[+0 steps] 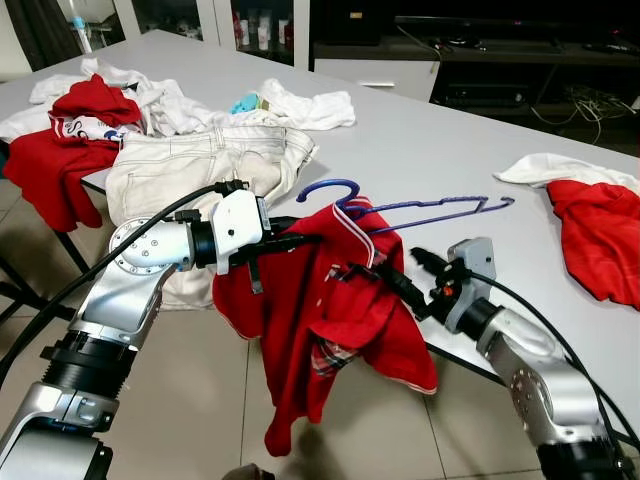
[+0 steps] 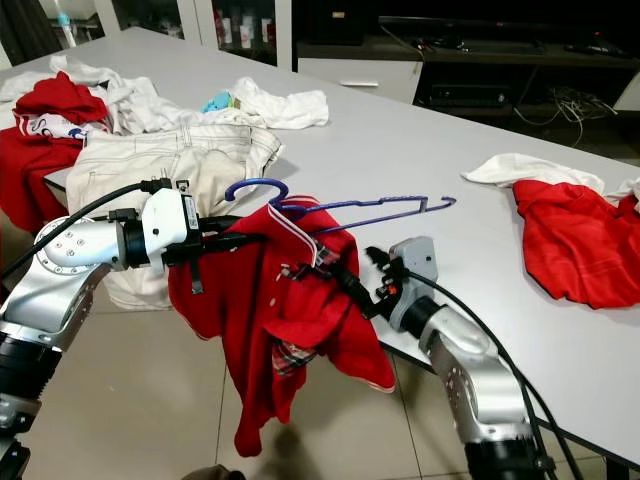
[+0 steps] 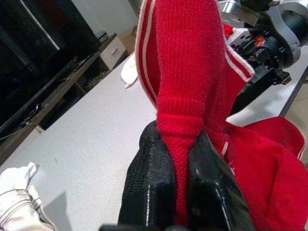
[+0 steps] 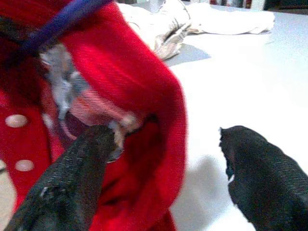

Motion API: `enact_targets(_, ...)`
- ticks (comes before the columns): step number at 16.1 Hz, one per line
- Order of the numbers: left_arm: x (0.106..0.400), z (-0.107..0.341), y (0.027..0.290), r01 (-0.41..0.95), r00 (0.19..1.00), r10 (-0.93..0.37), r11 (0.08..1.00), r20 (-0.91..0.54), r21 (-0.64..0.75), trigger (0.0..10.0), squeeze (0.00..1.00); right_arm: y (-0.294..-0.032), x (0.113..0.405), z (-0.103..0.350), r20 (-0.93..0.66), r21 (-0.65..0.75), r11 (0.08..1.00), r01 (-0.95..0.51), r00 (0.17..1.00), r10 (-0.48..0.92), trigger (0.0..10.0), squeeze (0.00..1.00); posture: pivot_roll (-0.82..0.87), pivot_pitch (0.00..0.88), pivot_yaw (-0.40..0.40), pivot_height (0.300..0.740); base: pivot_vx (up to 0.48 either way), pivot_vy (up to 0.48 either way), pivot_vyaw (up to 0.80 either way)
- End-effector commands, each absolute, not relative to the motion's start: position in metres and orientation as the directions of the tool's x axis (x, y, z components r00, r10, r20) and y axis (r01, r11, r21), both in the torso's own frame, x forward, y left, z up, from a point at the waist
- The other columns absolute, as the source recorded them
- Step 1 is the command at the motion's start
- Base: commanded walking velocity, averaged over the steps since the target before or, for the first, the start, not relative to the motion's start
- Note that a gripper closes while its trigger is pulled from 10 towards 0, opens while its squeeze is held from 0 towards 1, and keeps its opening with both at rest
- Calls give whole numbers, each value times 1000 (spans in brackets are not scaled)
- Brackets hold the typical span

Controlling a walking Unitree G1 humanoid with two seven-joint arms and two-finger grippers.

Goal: Hang hanger

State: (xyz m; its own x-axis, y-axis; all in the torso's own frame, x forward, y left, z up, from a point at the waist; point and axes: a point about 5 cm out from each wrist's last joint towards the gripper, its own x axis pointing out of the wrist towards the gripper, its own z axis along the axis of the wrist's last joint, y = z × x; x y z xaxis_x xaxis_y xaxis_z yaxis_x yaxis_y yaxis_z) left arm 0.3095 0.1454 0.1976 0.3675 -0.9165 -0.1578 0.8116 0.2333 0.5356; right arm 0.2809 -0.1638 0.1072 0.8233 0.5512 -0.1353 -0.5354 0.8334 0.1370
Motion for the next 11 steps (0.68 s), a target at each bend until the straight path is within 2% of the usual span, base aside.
enact_targets(1,311,207,146,787,378,-917,246,-128,565,0,0,-175,286,112,-123,117,852,-510,844,522,10000,624,-55,0,-4,740,0,0,0)
enact_targets(2,310,207,146,787,378,-917,245,-129,566,0,0,-178,286,112,-116,118,852,-510,845,522,10000,0,-55,0,-3,740,0,0,0)
enact_targets(4,310,207,146,788,376,-918,242,-130,566,0,0,-178,286,112,-103,120,829,-546,824,557,10000,0,-62,0,3,740,0,0,0)
enact_targets(8,311,208,142,790,362,-923,230,-130,569,0,0,-153,293,104,-108,147,748,-647,742,662,10000,0,-59,0,9,740,0,0,0)
enact_targets(11,311,208,142,790,360,-924,227,-131,569,0,0,-146,296,101,-91,198,711,-675,710,699,10000,0,-55,0,9,740,0,0,0)
